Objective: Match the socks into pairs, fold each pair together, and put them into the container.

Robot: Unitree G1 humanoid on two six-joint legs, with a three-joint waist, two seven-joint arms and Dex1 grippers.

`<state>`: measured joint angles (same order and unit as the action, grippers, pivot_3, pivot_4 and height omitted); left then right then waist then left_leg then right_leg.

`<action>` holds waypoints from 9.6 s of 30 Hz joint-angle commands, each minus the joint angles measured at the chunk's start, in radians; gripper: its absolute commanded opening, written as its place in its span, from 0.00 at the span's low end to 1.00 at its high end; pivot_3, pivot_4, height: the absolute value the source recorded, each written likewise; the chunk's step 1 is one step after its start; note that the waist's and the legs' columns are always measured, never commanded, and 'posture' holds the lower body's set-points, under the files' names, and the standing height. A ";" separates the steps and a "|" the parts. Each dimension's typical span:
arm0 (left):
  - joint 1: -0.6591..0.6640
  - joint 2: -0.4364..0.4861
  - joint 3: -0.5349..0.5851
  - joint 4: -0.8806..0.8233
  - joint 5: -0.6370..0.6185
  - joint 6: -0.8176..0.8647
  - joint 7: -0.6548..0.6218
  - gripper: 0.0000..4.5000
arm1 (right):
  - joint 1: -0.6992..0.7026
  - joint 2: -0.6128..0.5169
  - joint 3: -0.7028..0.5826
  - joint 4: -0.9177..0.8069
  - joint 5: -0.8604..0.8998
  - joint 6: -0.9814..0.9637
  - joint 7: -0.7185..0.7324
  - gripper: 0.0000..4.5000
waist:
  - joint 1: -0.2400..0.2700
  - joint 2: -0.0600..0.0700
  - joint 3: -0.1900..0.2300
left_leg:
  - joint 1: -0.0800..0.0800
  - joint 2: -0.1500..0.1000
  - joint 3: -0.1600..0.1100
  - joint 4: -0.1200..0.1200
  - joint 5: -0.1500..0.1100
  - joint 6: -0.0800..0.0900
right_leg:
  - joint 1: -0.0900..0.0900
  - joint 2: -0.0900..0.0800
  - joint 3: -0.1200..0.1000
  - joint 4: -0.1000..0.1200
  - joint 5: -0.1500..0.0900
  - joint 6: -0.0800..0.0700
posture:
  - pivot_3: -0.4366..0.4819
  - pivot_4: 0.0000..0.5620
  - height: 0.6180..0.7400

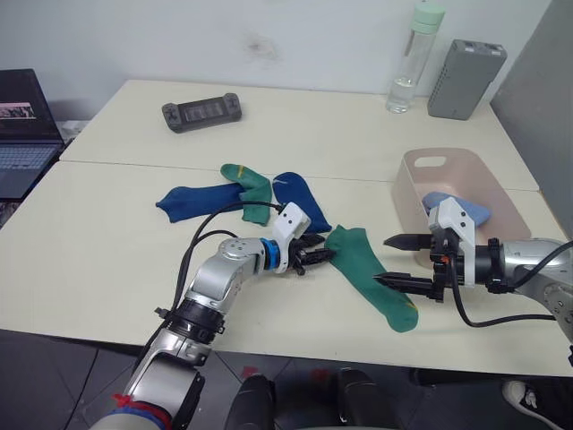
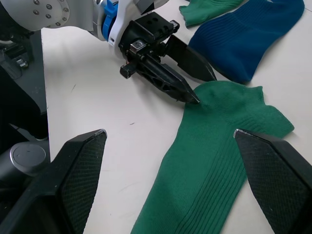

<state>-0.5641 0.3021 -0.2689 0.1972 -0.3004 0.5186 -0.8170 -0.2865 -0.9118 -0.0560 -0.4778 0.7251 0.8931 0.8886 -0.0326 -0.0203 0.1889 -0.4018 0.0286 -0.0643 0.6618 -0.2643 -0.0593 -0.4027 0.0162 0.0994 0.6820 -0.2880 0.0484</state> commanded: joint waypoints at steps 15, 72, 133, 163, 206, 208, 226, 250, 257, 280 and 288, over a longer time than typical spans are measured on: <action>0.270 0.072 0.232 -0.484 -0.101 0.148 0.126 0.01 | -0.009 0.021 0.018 0.018 -0.062 -0.070 0.013 1.00 | 0.000 0.000 0.000 | 0.000 0.001 -0.001 0.000 0.000 0.000 | 0.000 0.000 0.000 0.001 0.000 0.000 | 0.48 0.27 1.00; 0.370 0.535 0.192 -0.311 -0.004 -0.059 -0.232 0.00 | 0.023 0.184 0.365 0.116 -0.565 -0.472 0.099 0.00 | -0.011 0.000 0.000 | 0.001 0.002 0.001 0.000 0.000 0.000 | -0.001 0.000 -0.001 0.001 0.000 -0.002 | 0.48 0.27 1.00; 0.327 0.497 0.326 -0.470 -0.330 0.190 -0.178 0.99 | -0.128 0.271 0.303 0.258 -0.550 -0.685 0.260 0.99 | -0.032 0.000 0.000 | 0.004 0.001 -0.002 0.001 0.000 -0.001 | -0.002 0.000 -0.003 0.014 -0.001 -0.006 | 0.48 0.27 1.00; 0.445 0.525 0.538 -0.604 -0.740 0.499 -0.121 0.99 | -0.327 0.526 0.423 0.377 -0.513 -0.284 0.136 0.99 | -0.025 0.000 0.000 | 0.003 0.001 -0.004 0.001 0.000 -0.001 | -0.003 0.000 -0.004 0.014 -0.002 -0.006 | 0.48 0.27 1.00; 0.241 0.552 0.279 -0.314 -0.270 0.092 -0.335 1.00 | -0.064 0.224 0.345 0.297 -0.459 -0.737 0.400 0.00 | -0.020 0.000 0.000 | 0.002 0.000 -0.002 0.000 0.000 -0.001 | -0.003 0.000 -0.003 0.011 -0.004 -0.007 | 0.48 0.27 1.00; 0.179 0.497 0.229 -0.276 -0.231 0.070 -0.322 1.00 | -0.062 0.221 0.353 0.329 -0.471 -0.794 0.425 0.00 | -0.018 0.000 0.000 | 0.002 0.001 -0.002 0.000 0.000 -0.001 | -0.002 0.000 -0.004 0.011 -0.004 -0.007 | 0.48 0.27 1.00; -0.164 0.156 -0.050 0.258 0.126 -0.297 -0.395 0.73 | -0.075 0.259 0.344 0.389 -0.501 -1.019 0.435 0.00 | -0.020 0.000 0.000 | 0.003 0.000 -0.003 0.001 0.000 -0.001 | -0.002 0.000 -0.003 0.014 -0.003 -0.006 | 0.48 0.27 1.00; 0.342 0.309 0.320 -0.448 -0.026 0.103 -0.114 0.00 | -0.147 0.347 0.308 0.455 -0.418 -0.876 0.386 0.00 | -0.024 0.000 0.000 | 0.004 0.001 -0.007 0.001 0.000 -0.001 | -0.002 0.000 -0.005 0.016 -0.003 -0.006 | 0.48 0.27 1.00; 0.410 0.271 0.336 -0.519 -0.052 0.160 -0.006 0.00 | -0.198 0.411 0.316 0.575 -0.435 -0.925 0.418 0.29 | -0.016 0.000 0.000 | 0.003 0.000 -0.007 0.002 0.001 -0.001 | -0.001 0.000 -0.006 0.015 -0.003 -0.006 | 0.48 0.27 1.00; 0.485 0.232 0.370 -0.616 -0.149 0.228 0.166 0.00 | -0.031 0.426 0.338 0.072 -0.432 -0.383 -0.014 0.99 | -0.024 0.000 0.000 | 0.004 0.000 -0.007 0.001 0.003 -0.004 | -0.001 0.000 -0.004 0.016 -0.003 -0.006 | 0.48 0.27 1.00; 0.476 0.248 0.358 -0.621 -0.168 0.246 0.173 0.00 | -0.136 0.466 0.488 0.189 -0.490 -0.325 0.002 0.99 | -0.023 0.000 0.000 | 0.003 0.000 -0.007 0.001 0.003 -0.005 | -0.002 0.000 -0.004 0.015 -0.003 -0.006 | 0.48 0.27 1.00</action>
<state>-0.0778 0.5430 0.0830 -0.3885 -0.4538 0.7638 -0.6440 -0.4097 -0.4403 0.4228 -0.2997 0.2580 0.5932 0.8847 -0.0560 -0.0206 0.1890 -0.3982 0.0287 -0.0710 0.6626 -0.2612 -0.0645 -0.4043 0.0163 0.0948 0.6971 -0.2912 0.0423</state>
